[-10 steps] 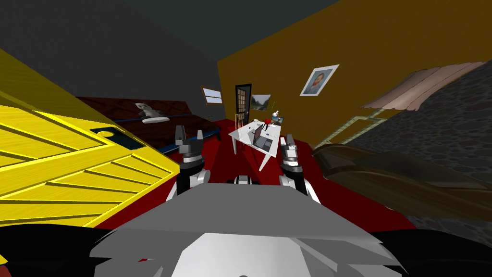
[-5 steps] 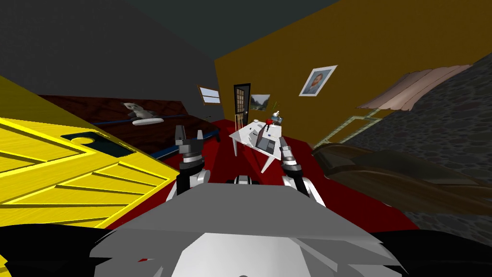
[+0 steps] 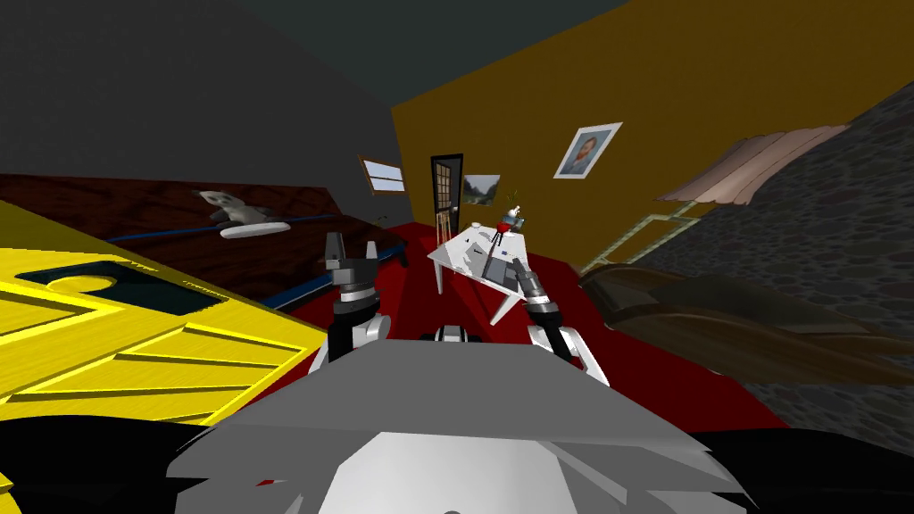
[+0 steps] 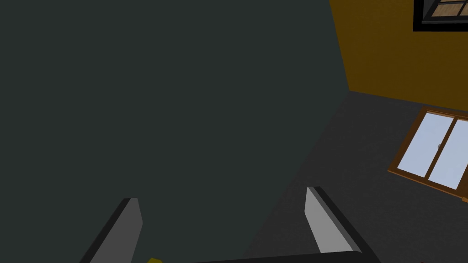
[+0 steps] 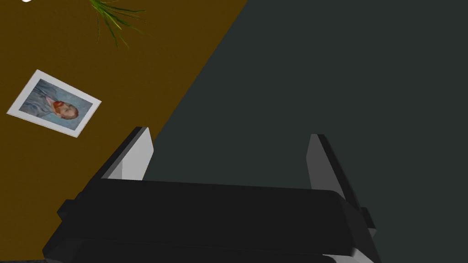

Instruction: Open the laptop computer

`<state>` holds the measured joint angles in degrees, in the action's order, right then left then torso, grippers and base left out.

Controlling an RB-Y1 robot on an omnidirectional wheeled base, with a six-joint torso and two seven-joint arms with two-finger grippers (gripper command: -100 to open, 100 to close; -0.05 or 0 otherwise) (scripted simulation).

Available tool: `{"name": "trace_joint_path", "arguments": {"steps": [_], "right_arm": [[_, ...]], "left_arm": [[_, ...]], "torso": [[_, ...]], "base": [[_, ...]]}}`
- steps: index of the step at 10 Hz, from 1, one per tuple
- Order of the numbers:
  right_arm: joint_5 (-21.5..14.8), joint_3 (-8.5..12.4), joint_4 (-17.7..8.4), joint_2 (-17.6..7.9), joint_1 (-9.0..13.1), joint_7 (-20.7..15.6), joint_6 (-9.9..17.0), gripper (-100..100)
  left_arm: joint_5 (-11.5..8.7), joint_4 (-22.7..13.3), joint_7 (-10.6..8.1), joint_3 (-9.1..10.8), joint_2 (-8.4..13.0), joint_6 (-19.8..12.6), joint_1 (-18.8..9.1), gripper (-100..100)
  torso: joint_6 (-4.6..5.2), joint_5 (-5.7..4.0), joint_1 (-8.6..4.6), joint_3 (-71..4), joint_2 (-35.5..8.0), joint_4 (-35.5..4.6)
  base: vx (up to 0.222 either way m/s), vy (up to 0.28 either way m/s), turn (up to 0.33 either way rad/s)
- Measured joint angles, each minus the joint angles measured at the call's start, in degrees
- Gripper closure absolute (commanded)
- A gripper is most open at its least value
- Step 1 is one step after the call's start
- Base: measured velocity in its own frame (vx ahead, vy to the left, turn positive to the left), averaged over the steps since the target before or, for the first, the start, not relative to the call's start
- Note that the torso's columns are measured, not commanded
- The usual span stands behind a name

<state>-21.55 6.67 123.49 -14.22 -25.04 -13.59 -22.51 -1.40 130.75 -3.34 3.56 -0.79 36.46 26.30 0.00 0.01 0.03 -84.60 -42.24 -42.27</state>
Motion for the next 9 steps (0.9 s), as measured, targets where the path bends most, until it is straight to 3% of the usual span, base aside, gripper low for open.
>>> {"name": "trace_joint_path", "arguments": {"steps": [6,9], "right_arm": [[-8.8,4.0,-7.1,-2.3,1.1,-8.6,4.0,-100],[-13.2,6.3,-12.0,-4.4,2.6,-12.9,6.2,-100]], "left_arm": [[0.0,0.0,0.00,0.00,0.0,0.0,0.0,0],[0.0,0.0,0.00,0.00,0.0,0.0,0.0,0]], "torso": [[0.01,-0.03,-0.11,0.0,0.0,0.0],[0.00,0.01,0.05,0.1,-0.1,0.0]], "base": [[0.134,0.196,-0.093],[0.113,0.206,-0.100]]}}
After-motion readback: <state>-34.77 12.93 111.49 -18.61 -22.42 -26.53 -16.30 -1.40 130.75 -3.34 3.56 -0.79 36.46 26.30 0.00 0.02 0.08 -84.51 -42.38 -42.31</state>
